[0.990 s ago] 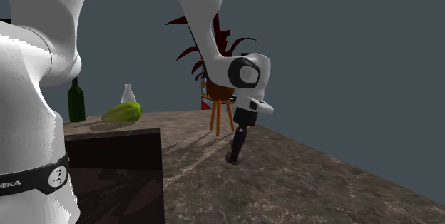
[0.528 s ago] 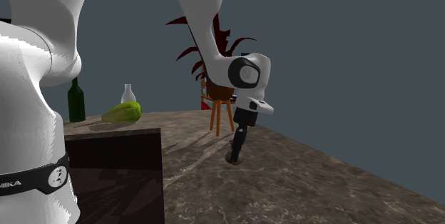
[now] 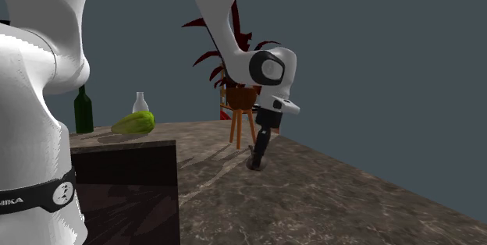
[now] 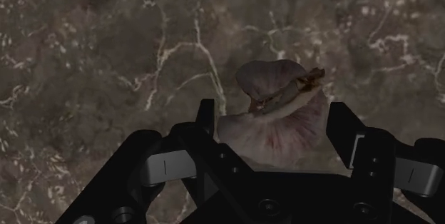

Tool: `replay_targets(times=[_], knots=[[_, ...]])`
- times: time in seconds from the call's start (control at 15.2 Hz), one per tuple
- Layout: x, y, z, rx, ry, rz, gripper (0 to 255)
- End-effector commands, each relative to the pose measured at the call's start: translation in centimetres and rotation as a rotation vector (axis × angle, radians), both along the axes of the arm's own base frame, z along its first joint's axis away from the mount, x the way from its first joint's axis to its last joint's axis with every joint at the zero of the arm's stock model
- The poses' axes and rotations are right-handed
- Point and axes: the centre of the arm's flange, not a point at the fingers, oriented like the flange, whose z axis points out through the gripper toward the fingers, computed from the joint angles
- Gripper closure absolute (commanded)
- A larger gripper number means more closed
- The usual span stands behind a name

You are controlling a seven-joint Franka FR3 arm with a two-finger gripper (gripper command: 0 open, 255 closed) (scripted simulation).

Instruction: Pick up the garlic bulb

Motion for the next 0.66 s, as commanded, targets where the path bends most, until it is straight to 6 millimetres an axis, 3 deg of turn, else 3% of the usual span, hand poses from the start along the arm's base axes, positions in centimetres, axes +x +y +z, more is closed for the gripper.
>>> replay_targets(times=[0.0, 0.46, 0.59], knots=[[0.0, 0.1, 1.0, 0.0, 0.0, 0.0, 255], [0.0, 0.1, 4.7, 0.0, 0.0, 0.0, 255], [0.0, 0.1, 4.8, 0.0, 0.0, 0.0, 255]])
